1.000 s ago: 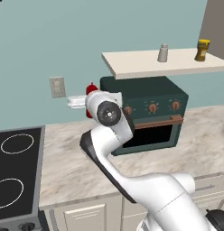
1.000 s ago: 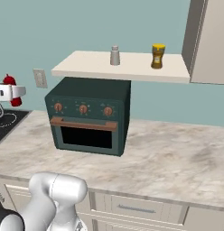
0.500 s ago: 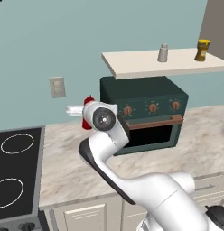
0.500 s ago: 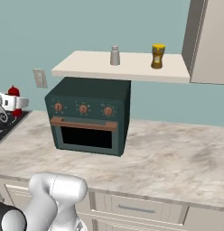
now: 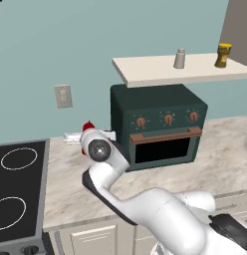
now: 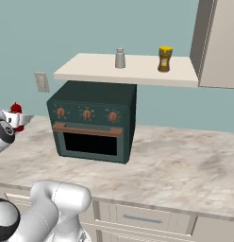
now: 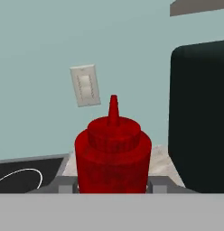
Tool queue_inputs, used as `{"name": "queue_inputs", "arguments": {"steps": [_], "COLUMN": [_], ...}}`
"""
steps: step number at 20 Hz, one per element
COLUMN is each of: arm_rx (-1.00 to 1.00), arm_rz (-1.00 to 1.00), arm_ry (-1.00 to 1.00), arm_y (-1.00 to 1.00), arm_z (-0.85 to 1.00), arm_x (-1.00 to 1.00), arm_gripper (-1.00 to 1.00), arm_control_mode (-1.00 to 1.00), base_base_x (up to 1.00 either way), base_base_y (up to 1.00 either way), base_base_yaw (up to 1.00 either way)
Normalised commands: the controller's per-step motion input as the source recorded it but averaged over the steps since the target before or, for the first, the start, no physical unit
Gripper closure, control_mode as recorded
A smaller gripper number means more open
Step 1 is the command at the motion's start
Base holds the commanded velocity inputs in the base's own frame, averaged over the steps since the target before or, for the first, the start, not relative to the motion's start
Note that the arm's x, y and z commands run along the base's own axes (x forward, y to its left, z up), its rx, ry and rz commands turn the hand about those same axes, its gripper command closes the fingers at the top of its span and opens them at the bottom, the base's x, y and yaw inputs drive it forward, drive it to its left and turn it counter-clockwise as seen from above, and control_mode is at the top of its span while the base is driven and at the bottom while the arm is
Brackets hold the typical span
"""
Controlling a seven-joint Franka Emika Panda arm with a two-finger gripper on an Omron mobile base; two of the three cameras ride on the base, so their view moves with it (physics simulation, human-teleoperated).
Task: Collect the turmeric, ketchup, and shaker from the cabinet and place them next to the stove.
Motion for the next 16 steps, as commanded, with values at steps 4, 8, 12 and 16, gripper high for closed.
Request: {"name": "queue_inputs", "arguments": {"steps": [4, 8, 12, 16], "arm_rx": [0.0, 0.0, 0.0, 0.0], "arm_rz": [0.0, -0.01, 0.0, 0.0], "arm_ry": [0.0, 0.0, -0.03, -0.06], "arm_y": [0.54, 0.38, 0.34, 0.31], "arm_z": [-0.58, -0.43, -0.46, -0.38], "arm_x": [0.36, 0.22, 0.2, 0.12], "arm_gripper": [1.0, 1.0, 1.0, 1.0], "arm_control_mode": [-1.0, -1.0, -1.0, -1.0], "base_base_x": [0.0, 0.0, 0.0, 0.0], "base_base_y": [0.0, 0.0, 0.0, 0.0], "base_base_yaw": [0.0, 0.0, 0.0, 0.0]}}
